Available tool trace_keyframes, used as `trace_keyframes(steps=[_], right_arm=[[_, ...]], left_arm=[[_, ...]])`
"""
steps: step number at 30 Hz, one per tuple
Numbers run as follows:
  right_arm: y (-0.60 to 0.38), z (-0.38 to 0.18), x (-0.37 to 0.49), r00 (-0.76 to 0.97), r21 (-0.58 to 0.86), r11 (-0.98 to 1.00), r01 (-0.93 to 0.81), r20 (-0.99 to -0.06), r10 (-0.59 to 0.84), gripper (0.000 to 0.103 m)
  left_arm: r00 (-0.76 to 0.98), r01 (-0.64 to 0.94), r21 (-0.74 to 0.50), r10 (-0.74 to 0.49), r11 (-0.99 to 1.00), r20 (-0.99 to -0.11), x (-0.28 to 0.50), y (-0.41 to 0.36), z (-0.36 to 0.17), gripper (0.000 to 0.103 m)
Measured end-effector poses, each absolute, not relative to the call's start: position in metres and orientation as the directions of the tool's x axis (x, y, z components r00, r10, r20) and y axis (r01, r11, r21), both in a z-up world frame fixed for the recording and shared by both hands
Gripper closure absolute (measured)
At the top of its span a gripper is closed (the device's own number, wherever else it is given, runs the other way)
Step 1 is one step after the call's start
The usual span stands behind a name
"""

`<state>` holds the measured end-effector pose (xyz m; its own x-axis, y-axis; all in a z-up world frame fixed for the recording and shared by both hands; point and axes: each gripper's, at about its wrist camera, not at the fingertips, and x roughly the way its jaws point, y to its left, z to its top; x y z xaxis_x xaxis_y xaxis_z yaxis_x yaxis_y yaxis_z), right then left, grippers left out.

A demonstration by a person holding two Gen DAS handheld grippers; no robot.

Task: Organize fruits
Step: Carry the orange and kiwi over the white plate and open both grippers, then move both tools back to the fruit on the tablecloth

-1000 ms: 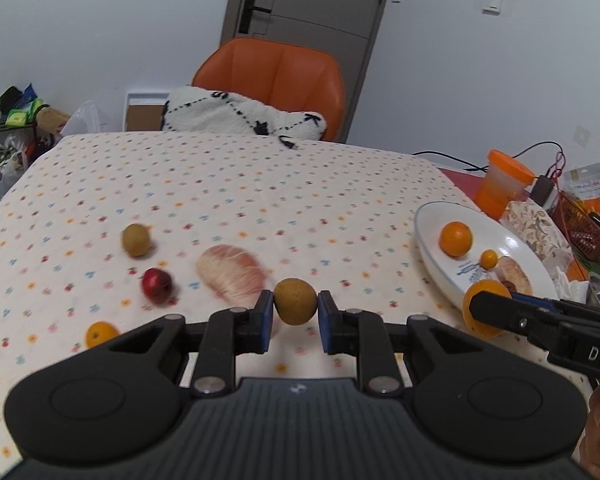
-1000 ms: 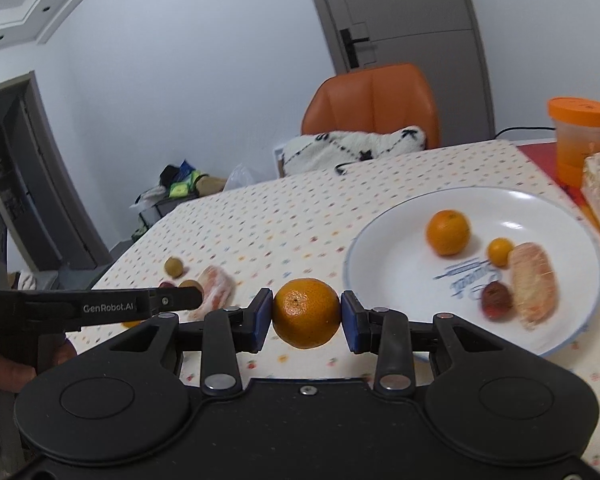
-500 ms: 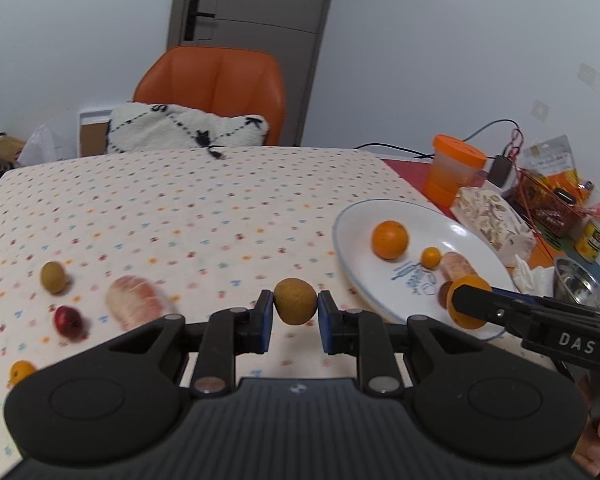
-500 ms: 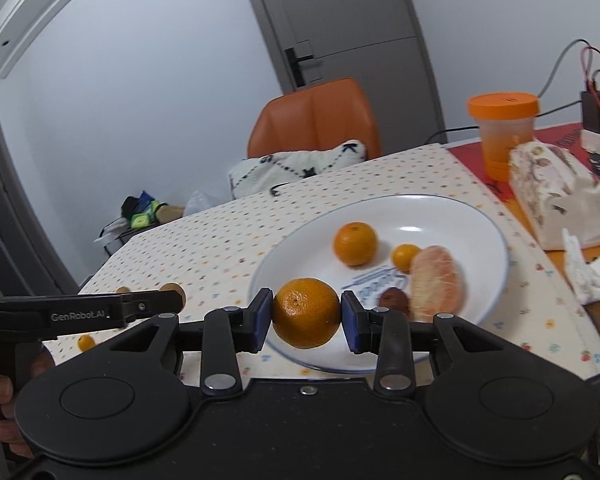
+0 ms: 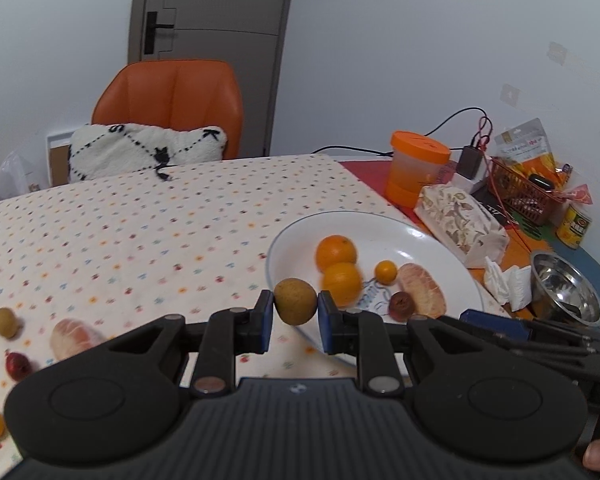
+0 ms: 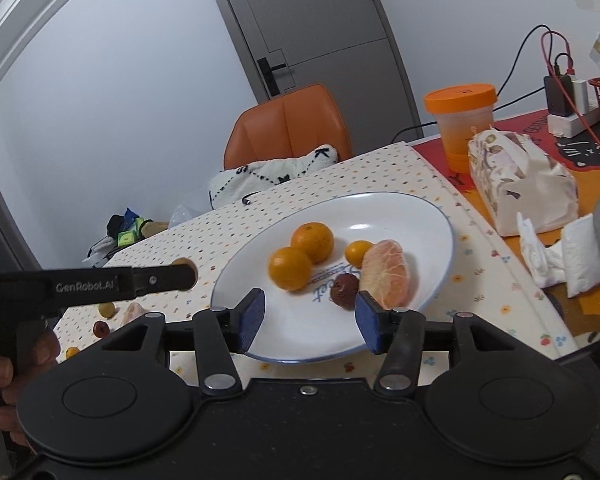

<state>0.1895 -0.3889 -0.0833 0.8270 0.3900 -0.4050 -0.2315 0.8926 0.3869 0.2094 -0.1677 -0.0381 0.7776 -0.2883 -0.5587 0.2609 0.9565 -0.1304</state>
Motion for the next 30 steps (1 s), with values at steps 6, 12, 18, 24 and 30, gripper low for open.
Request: trace_keyframes(steps=[6,12,18,24,30], right_arm=[[-0.396,-0.084,0.186,0.835,0.394,0.893,-0.216,-0.4,0.378,0.052],[-0.396,-0.084,0.185,0.839,0.398,0.892,-0.213,-0.393,0.376,0.052],[-0.391,-0.082,0.184,0.839,0.397,0.89,-0.224,-0.386,0.384,0.047],[-0.384,-0.078,0.183,0.84,0.392,0.89,-0.233,-0.379,0.387,0.041],[-0.373,-0.074,0.181,0.843,0.385,0.888,-0.25,-0.365,0.396,0.024]], left_arm=[[0.765,0.296,-0.124,-0.313,0.947,-0.562,0.212,-0.183,-0.039,0.081],[0.783,0.312,-0.076,-0.302,0.947,-0.544,0.205,-0.19,-0.034,0.057],[0.814,0.239,-0.078,-0.243,0.968,-0.528,0.202,-0.172,-0.03,0.023],[0.829,0.173,-0.044,-0.17,0.984,-0.533,0.198,-0.153,-0.029,0.016],[0.833,0.131,-0.041,-0.132,0.991,-0.537,0.189,-0.133,-0.03,0.011]])
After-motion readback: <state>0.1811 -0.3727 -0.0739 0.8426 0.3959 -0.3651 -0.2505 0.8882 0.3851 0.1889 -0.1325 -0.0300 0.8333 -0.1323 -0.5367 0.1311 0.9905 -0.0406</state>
